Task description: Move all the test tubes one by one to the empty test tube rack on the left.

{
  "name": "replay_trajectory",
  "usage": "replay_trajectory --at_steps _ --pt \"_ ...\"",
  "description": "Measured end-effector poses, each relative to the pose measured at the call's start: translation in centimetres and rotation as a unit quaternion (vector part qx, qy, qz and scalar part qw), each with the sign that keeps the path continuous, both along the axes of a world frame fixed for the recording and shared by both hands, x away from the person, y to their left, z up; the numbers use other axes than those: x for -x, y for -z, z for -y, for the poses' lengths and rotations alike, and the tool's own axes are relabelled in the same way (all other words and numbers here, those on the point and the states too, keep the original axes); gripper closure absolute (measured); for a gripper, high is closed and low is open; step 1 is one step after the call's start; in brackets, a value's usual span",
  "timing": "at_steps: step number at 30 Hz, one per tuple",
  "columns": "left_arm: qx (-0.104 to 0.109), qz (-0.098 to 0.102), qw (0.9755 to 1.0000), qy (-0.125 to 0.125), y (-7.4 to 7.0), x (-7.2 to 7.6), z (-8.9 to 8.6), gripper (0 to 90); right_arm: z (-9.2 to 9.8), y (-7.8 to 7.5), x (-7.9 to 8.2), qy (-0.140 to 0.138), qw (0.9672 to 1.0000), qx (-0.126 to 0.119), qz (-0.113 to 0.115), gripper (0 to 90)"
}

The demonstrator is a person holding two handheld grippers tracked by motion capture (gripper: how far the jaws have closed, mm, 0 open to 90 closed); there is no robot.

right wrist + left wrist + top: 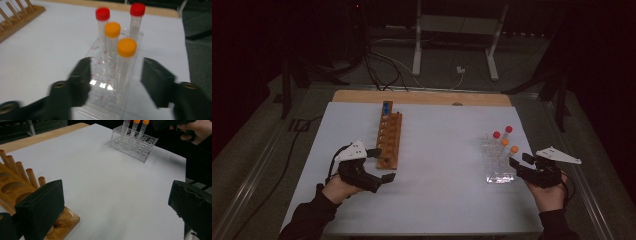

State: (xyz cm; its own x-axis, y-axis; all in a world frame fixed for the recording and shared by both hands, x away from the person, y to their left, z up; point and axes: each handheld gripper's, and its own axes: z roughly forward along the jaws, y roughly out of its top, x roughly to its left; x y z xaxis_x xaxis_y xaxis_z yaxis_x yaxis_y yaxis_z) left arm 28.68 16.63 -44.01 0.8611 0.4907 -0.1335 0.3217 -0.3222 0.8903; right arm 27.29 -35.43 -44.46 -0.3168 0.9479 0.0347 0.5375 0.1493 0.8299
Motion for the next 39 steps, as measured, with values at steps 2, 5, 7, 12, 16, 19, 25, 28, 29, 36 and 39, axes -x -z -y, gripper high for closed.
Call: replay_trajectory --at_steps 2,5,7,12,16,19,25,28,29,36,39 --pt "-0.002 0.001 1.0 0.003 0.1 0.1 0.1 1.3 0.1 0.3 -0.3 0.004 1.0 0.006 -0.007 54.0" --pt "-0.002 -0.001 1.0 0.001 0.2 0.1 0.0 1.3 0.0 0.5 -0.9 0.007 0.9998 0.005 -0.017 57.8" --pt "-0.002 0.0 1.0 -0.002 0.2 0.1 0.0 1.3 -0.1 0.8 -1.4 0.006 0.9996 0.006 -0.026 59.6" --pt "-0.003 -0.001 1.0 0.0 0.3 0.1 0.0 1.3 -0.3 1.0 -2.2 0.016 0.9989 0.013 -0.041 66.3" --pt "-0.002 0.0 1.0 -0.002 0.3 0.1 -0.1 1.3 -0.6 1.2 -2.8 0.019 0.9984 0.023 -0.047 70.1" --pt "-0.002 0.0 1.0 -0.004 0.3 0.1 -0.2 1.3 -0.9 1.5 -3.2 0.019 0.998 0.028 -0.055 72.7" --pt "-0.004 -0.003 1.0 -0.004 0.5 0.0 -0.1 1.3 -1.0 1.6 -3.3 0.022 0.9978 0.036 -0.05 75.0" --pt "-0.003 -0.004 1.0 -0.003 0.5 0.0 -0.1 1.3 -1.0 1.4 -3.1 0.022 0.9981 0.036 -0.044 75.2" --pt "-0.002 -0.004 1.0 -0.002 0.5 0.0 -0.1 1.3 -1.0 1.2 -3.1 0.024 0.9982 0.036 -0.041 75.2" --pt "-0.003 -0.006 1.0 -0.001 0.5 0.0 -0.2 1.3 -1.1 0.0 -2.4 0.021 0.9985 0.044 -0.024 75.3" --pt "-0.002 -0.007 1.0 -0.002 0.5 -0.1 -0.2 1.3 -1.1 -0.6 -2.1 0.022 0.9987 0.044 -0.012 75.4"
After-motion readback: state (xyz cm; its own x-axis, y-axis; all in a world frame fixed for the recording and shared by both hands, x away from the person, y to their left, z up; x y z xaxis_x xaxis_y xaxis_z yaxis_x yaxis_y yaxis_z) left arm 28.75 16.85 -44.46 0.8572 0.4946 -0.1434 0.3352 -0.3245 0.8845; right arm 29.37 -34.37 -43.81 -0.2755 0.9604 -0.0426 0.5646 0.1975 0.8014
